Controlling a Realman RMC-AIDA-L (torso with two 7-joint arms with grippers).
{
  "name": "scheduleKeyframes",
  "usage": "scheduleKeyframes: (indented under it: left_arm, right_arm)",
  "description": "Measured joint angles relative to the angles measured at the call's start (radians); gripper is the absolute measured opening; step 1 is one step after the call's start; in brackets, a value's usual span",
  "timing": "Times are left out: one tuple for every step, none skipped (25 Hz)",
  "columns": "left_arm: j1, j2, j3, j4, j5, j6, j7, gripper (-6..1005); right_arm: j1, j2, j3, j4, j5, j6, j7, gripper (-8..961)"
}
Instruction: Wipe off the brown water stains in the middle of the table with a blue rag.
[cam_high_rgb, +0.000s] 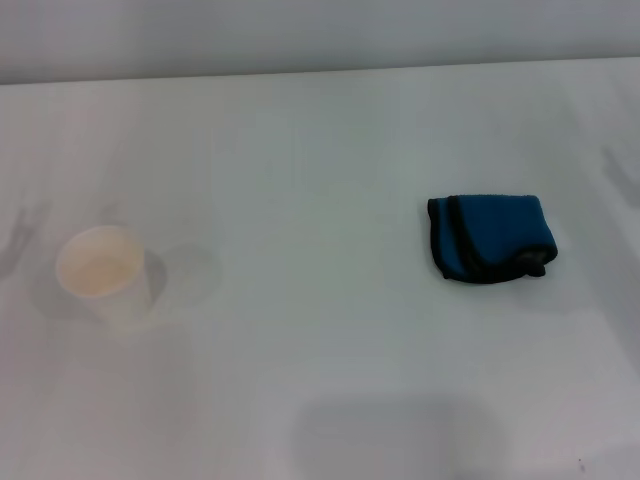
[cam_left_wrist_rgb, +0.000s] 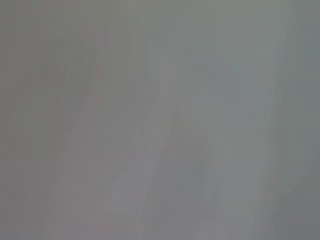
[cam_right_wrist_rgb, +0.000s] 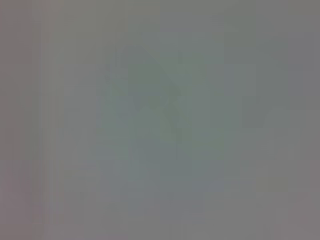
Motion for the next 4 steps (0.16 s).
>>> scheduleKeyframes:
  left_arm:
    - [0.000, 0.000, 0.000, 0.000, 0.000, 0.000, 0.000, 883]
    - [0.002, 0.000, -0.007, 0.000, 0.000, -0.001, 0.001, 883]
    - [0.004, -0.002, -0.018, 0.000, 0.000, -0.004, 0.001, 883]
    - [0.005, -0.002, -0.023, 0.000, -0.001, -0.007, 0.001, 883]
  right_arm:
    - [0.000, 0.000, 0.008, 0.004, 0.000, 0.001, -0.001, 885]
    - [0.000, 0.000, 0.018, 0.009, 0.000, 0.002, -0.003, 885]
    - [0.000, 0.001, 0.026, 0.014, 0.000, 0.003, -0.004, 885]
    - [0.000, 0.001, 0.031, 0.017, 0.000, 0.004, -0.004, 885]
